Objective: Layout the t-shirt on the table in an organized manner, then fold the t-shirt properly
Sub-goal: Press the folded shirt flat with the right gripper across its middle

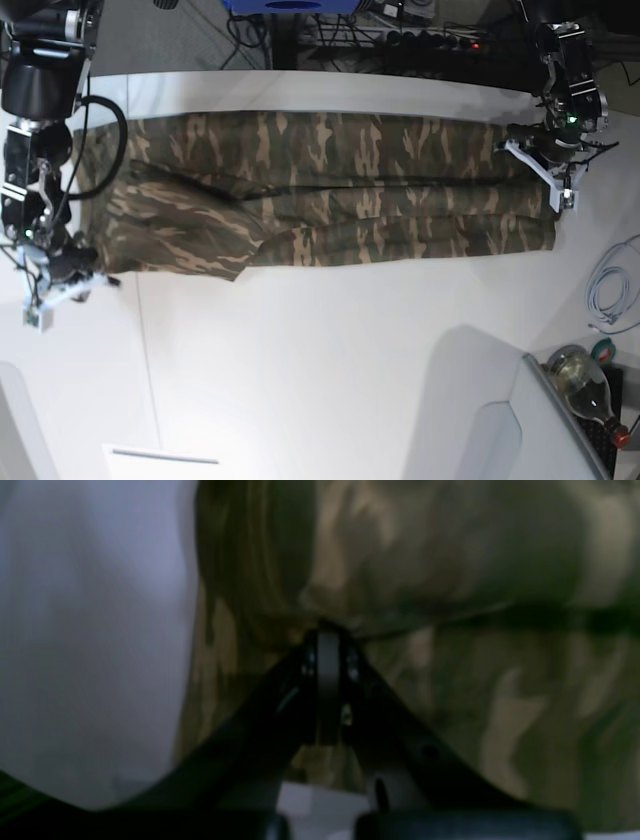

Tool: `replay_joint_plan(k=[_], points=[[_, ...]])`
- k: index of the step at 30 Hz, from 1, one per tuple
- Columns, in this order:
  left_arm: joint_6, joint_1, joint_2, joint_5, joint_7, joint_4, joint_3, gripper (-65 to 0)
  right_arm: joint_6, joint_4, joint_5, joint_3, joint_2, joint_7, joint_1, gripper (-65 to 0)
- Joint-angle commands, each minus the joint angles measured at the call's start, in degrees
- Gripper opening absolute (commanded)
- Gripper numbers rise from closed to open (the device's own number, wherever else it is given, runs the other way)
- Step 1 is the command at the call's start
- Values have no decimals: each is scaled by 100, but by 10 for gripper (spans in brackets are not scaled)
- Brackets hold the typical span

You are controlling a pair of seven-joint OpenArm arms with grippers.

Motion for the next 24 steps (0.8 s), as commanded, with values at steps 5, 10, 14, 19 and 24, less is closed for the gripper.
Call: replay_joint_plan(k=[5, 10, 14, 19, 24], points=[[28, 82, -155, -52, 327, 740, -33, -650, 364, 875, 40, -6, -297, -757, -118, -642], [28, 460, -296, -70, 599, 1479, -271, -650, 663, 1376, 13, -621, -578, -1231, -549, -644], [-33, 663, -287, -88, 590, 1707, -658, -650, 654, 1367, 13, -1210, -604, -1099, -742, -644], [-675, 671, -349, -589, 617, 1672, -1545, -650, 645, 1007, 13, -1545, -622, -1073, -786, -644], [-869, 680, -437, -606, 617, 1672, -1800, -650, 645, 875, 13, -1615, -692, -1073, -1014, -644]])
